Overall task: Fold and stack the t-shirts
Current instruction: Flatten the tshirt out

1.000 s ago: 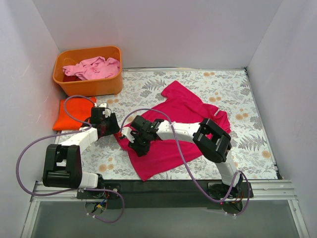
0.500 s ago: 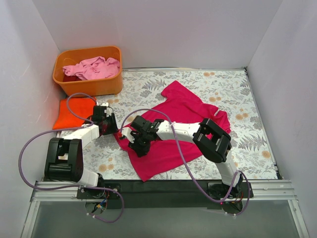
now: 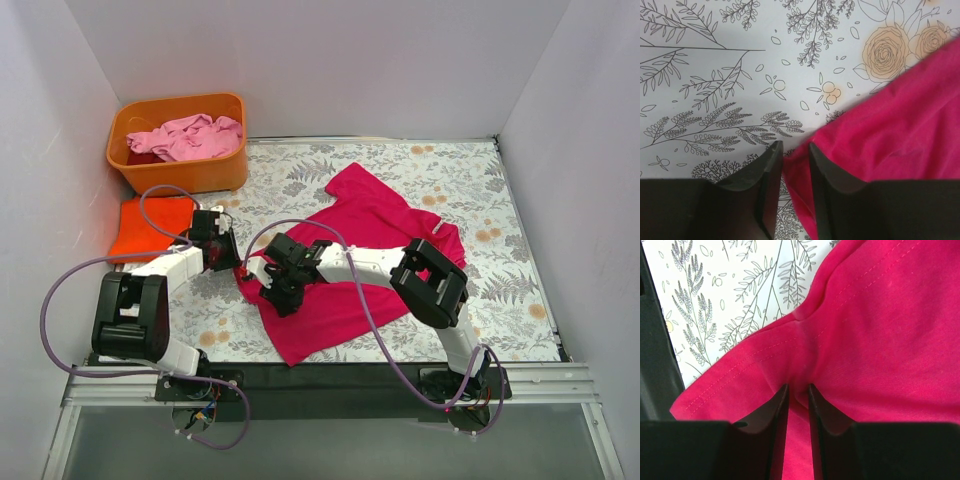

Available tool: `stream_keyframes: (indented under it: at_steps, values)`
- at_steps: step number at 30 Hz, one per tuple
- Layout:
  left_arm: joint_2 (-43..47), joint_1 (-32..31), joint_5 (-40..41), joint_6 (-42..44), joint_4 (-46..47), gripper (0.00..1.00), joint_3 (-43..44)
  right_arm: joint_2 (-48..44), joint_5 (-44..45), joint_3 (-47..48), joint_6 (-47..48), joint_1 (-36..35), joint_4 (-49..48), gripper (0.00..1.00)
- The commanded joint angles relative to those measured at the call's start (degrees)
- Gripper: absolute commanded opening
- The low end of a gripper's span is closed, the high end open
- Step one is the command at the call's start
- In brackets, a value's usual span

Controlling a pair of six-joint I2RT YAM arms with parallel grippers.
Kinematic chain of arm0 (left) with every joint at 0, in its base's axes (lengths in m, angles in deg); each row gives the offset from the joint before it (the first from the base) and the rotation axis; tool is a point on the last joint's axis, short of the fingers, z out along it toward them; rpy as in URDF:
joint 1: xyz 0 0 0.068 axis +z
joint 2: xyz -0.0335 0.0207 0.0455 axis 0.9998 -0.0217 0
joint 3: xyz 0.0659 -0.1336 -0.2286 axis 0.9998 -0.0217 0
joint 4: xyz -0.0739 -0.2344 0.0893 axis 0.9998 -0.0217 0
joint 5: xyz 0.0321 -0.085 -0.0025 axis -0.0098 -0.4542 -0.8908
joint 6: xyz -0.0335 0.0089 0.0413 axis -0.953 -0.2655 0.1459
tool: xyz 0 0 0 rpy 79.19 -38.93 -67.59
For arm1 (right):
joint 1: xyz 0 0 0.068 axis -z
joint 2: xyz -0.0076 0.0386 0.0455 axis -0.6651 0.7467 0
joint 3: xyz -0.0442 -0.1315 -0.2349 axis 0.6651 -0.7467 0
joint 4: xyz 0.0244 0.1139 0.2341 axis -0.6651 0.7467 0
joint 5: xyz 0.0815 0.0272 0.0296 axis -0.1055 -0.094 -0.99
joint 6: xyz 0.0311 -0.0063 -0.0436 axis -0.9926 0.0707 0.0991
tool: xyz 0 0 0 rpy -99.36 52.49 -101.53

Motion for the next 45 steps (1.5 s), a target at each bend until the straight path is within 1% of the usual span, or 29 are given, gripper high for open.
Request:
stream_keyframes:
  at_steps: [1, 4, 8, 9, 10, 12, 14, 15, 17, 18, 20, 21, 24, 26, 28, 31, 32, 35, 36, 41, 42, 45]
  values:
    - [-0.9, -0.3, -0.5, -1.5, -2.9, 0.23, 1.4, -2.3, 1.6, -1.8, -0.1, 0.7, 2.4, 0.25]
    - [-2.0, -0.3, -0.2, -1.4, -3.3, 0.00, 2.0, -2.8, 2.3, -1.9, -0.2, 1.1, 2.4, 0.25]
    - [-3.4, -0.3, 2.7, 0.6, -4.0, 0.00, 3.7, -4.5, 3.2, -1.3, -0.9, 2.4, 2.2, 0.25]
    - [-3.6, -0.3, 3.3, 1.1, -3.9, 0.00, 4.1, -4.9, 3.8, -1.1, -1.2, 3.2, 2.2, 0.26]
    - [-3.8, -0.3, 5.7, 1.1, -3.9, 0.00, 4.5, -6.1, 4.5, -0.9, -1.4, 3.9, 2.2, 0.27]
    - [-3.8, -0.3, 6.1, 1.3, -3.0, 0.00, 5.0, -7.3, 6.4, -0.1, -2.5, 5.9, 2.2, 0.29]
    - [-3.8, -0.3, 5.9, 1.1, -2.0, 0.00, 4.9, -8.7, 8.3, 0.7, -3.7, 9.9, 2.2, 0.34]
    - [-3.7, -0.3, 5.9, 0.9, -1.1, 0.00, 4.6, -8.9, 9.2, 1.3, -4.3, 13.2, 2.2, 0.37]
    - [-3.6, -0.2, 6.4, 0.5, -0.2, 0.00, 4.1, -9.1, 11.9, 2.0, -5.6, 16.9, 2.2, 0.38]
    - [-3.6, -0.2, 6.4, 0.3, 0.4, 0.00, 4.0, -9.0, 12.7, 2.7, -6.2, 20.9, 2.2, 0.38]
    - [-3.3, -0.2, 6.7, 0.2, 0.6, 0.00, 3.8, -8.2, 15.1, 3.2, -7.6, 24.8, 1.9, 0.38]
    - [-3.2, -0.2, 7.0, 0.3, 0.9, 0.00, 3.9, -7.7, 15.6, 3.5, -9.0, 28.3, 1.5, 0.38]
    - [-2.7, -0.2, 7.1, 0.2, 1.3, 0.00, 3.8, -5.6, 18.4, 3.8, -11.0, 33.5, 0.3, 0.38]
    - [-2.3, -0.2, 7.1, 0.1, 1.3, 0.00, 3.7, -4.3, 19.6, 3.5, -11.8, 35.8, 0.2, 0.38]
    - [-2.2, -0.3, 7.4, 0.2, 1.3, 0.00, 3.5, -3.8, 20.1, 2.7, -14.6, 38.6, 0.1, 0.38]
    - [-2.2, -0.2, 7.4, 0.2, 1.3, 0.00, 3.5, -4.6, 20.1, -0.8, -16.1, 41.4, 0.1, 0.38]
    - [-2.2, -0.2, 7.2, 0.0, 1.3, 0.00, 3.6, -5.0, 20.7, -3.8, -16.9, 41.6, 0.1, 0.38]
    - [-2.3, -0.2, 6.8, -0.1, 1.3, 0.00, 3.6, -7.3, 22.2, -8.8, -18.9, 42.4, 0.6, 0.38]
    - [-2.3, -0.2, 6.8, 0.0, 1.3, 0.00, 3.5, -8.1, 22.3, -12.2, -19.6, 42.5, 1.0, 0.38]
    - [-1.6, -0.2, 6.4, 0.0, 1.1, 0.00, 3.4, -15.7, 22.9, -23.5, -23.6, 42.5, 3.7, 0.39]
    - [-1.4, -0.2, 6.2, -0.1, 1.0, 0.00, 3.4, -17.2, 22.9, -27.6, -24.7, 42.5, 4.4, 0.39]
    - [-1.2, -0.2, 5.9, 0.3, 0.7, 0.00, 3.6, -23.3, 22.6, -33.6, -25.7, 42.6, 6.9, 0.39]
